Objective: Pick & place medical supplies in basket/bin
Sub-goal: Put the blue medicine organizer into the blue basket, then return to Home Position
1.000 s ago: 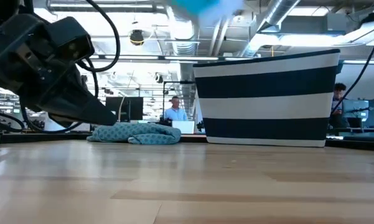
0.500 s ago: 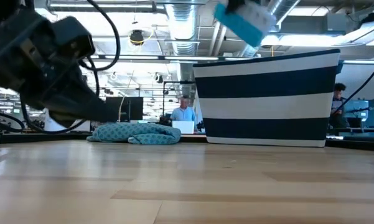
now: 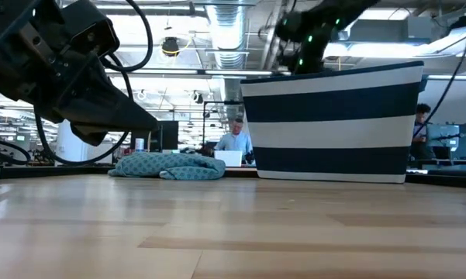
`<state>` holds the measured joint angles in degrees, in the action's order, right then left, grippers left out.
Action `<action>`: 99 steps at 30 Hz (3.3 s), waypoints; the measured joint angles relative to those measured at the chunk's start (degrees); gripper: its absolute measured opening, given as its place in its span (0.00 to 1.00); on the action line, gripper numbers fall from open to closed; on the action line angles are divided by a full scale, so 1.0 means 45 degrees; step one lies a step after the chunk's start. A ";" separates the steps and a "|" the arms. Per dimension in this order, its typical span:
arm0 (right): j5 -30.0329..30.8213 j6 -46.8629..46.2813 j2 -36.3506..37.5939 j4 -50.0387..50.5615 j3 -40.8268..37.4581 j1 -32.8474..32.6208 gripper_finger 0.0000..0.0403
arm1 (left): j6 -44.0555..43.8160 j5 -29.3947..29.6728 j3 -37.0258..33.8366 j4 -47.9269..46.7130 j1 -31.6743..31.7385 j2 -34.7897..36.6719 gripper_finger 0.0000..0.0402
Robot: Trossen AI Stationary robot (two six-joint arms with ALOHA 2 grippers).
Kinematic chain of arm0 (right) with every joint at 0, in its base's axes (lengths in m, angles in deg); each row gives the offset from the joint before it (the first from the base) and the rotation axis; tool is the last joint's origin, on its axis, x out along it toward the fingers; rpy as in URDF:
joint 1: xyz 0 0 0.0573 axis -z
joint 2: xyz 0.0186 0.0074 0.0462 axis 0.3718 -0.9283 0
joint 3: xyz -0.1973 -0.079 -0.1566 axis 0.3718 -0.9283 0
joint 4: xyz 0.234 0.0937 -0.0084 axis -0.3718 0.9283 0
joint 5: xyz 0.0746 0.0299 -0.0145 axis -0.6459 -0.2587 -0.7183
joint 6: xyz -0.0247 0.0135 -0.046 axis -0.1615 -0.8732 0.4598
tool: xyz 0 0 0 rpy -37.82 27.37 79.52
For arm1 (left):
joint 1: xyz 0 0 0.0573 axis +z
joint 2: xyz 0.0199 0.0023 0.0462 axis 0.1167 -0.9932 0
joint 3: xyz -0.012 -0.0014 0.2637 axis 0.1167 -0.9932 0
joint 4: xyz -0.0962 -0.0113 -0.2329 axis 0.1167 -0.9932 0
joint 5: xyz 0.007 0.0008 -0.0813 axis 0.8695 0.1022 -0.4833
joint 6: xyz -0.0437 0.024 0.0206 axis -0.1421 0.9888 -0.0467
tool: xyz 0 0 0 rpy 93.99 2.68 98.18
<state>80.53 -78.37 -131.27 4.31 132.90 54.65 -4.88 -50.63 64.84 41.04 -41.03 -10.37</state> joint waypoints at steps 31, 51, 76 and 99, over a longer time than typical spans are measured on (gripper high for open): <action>-0.5655 0.0772 -0.1937 0.2589 0.3731 0.1535 0.52 | -0.0212 0.0095 0.0005 0.0023 0.0666 0.0330 0.00; -0.5360 0.1416 0.3953 0.8649 0.5571 -0.3917 0.42 | 0.5390 0.4710 0.0005 -0.6224 0.0705 0.9613 0.00; -0.4772 0.2744 1.8355 -0.7293 -1.5029 -1.0788 0.34 | 0.8060 0.0367 -0.5510 -0.5764 -0.0065 1.9274 0.00; -0.4738 0.1331 2.1052 -0.7862 -1.7864 -1.0759 0.35 | 0.9063 -0.0652 -0.5615 -0.5023 0.0298 1.9170 0.00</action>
<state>59.21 -72.38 -36.54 -31.07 52.52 6.23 35.90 -53.56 39.58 18.43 -39.68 75.89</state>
